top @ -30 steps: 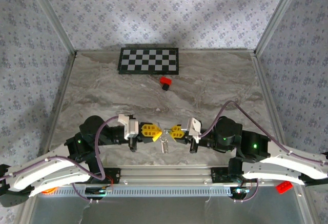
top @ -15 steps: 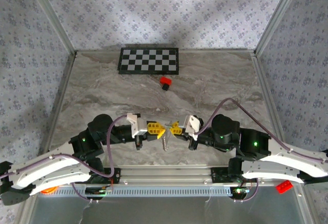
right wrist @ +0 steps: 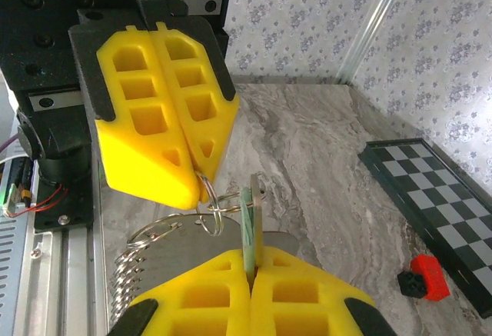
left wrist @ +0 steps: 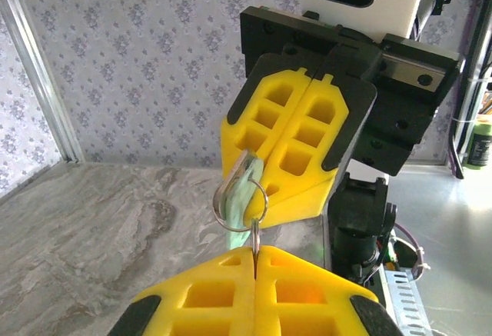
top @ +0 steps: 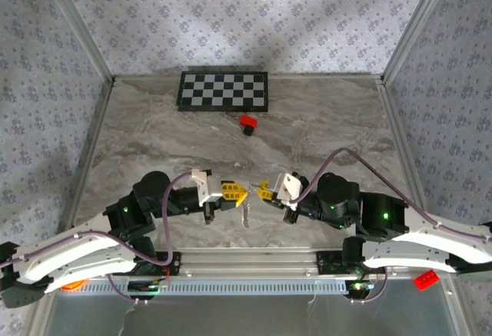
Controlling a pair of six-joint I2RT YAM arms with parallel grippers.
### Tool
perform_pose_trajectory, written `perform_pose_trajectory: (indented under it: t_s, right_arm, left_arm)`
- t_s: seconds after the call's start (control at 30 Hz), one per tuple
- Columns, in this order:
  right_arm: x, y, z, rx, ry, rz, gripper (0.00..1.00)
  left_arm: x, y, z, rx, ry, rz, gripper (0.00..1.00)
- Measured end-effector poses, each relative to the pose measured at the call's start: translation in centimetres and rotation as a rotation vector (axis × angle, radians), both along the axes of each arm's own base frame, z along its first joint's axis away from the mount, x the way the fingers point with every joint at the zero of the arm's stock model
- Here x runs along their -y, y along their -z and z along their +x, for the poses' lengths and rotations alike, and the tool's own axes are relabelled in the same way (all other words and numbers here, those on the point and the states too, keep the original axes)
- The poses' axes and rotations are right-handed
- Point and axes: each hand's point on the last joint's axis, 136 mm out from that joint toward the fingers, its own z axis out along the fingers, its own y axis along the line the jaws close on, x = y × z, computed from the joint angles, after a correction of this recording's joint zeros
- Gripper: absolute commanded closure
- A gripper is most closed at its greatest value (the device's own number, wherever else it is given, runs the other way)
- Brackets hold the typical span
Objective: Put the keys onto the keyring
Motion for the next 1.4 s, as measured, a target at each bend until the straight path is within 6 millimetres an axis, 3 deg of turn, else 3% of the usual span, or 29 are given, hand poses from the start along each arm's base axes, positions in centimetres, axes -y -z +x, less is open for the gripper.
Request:
perform_pose_trajectory:
  t_s: [0.5,0.9,1.0,1.27,1.4]
  right_arm:
    - [0.0,0.6,0.9,0.018,0.051,-0.058,1.00]
    - [-0.2,2.5,1.6,-0.001,0.080,-0.206,1.00]
    - [-0.3,2.7,1.7,-0.008,0.084,-0.232,1.00]
    - [0.3,4.2,3.1,-0.050,0.135,-0.324,1.00]
    - [0.6,5.1,4.1,-0.092,0.170,-0.365,1.00]
  left_arm:
    - [-0.1,0.8,1.0,-0.001,-0.057,0.032,1.00]
    - [-0.7,3.1,1.7,-0.016,-0.112,0.063,1.00]
    - [-0.9,3.4,2.1,-0.022,-0.137,0.062,0.92]
    - [-2.3,5.7,3.1,-0.065,-0.225,0.064,0.58]
    - [-3.2,6.9,3.5,-0.076,-0.265,0.058,0.50]
